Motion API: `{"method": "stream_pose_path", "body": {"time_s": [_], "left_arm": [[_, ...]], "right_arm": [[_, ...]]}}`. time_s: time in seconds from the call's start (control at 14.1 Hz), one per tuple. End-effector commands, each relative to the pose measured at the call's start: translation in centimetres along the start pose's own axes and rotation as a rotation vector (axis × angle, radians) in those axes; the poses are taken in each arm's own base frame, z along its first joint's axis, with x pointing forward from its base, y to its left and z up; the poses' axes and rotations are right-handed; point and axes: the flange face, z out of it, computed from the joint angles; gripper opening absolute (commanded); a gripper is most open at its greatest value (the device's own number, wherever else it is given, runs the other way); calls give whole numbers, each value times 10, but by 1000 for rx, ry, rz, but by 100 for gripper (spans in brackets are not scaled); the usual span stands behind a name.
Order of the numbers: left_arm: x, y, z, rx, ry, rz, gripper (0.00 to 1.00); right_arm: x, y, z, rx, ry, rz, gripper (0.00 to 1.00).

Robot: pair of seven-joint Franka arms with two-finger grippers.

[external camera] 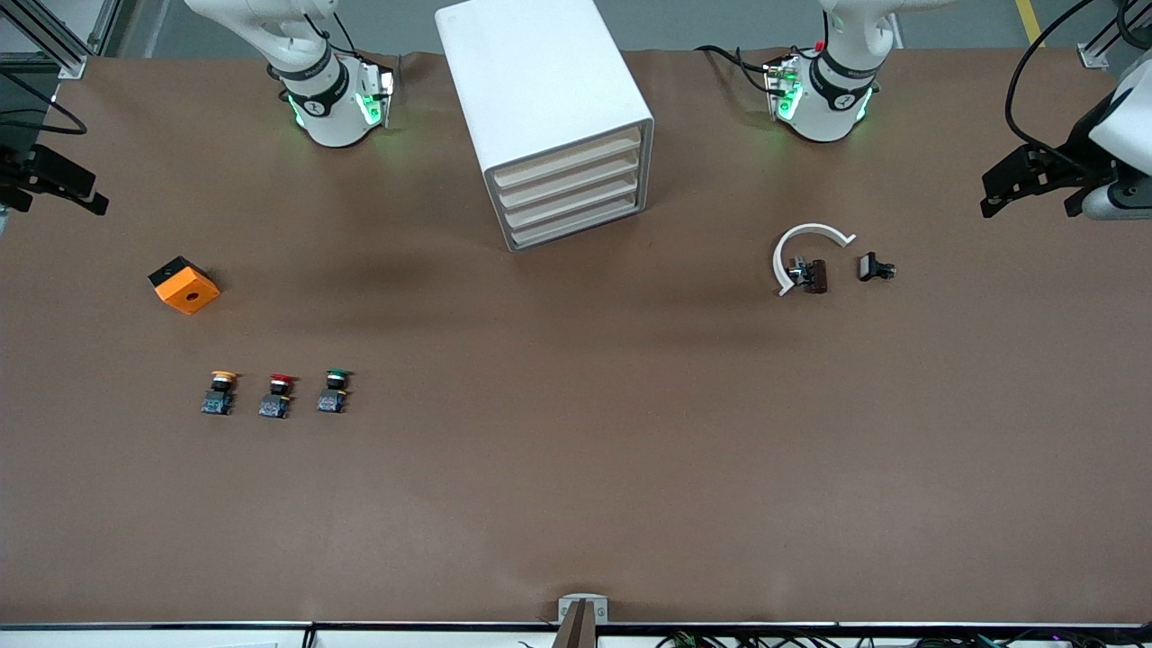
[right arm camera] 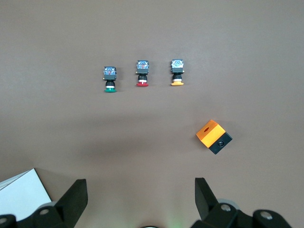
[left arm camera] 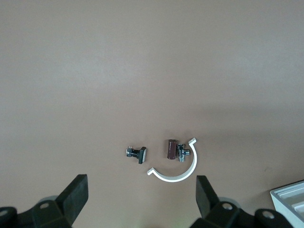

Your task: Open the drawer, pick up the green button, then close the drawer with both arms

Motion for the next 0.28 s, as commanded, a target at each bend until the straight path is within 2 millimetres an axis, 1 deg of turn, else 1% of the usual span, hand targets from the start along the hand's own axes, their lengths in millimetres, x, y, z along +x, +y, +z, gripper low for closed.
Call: {"method": "stream_pose_path", "body": {"time_s": [0.0,0.21], "left_arm": [[2,3,-5,1,-9,16,100],[4,4,-2,2,-15,21,100]], "right_arm": [[-11,-3,-2,0,17,-2,100],[-16,-3,1,2,31,-2,100]]}}
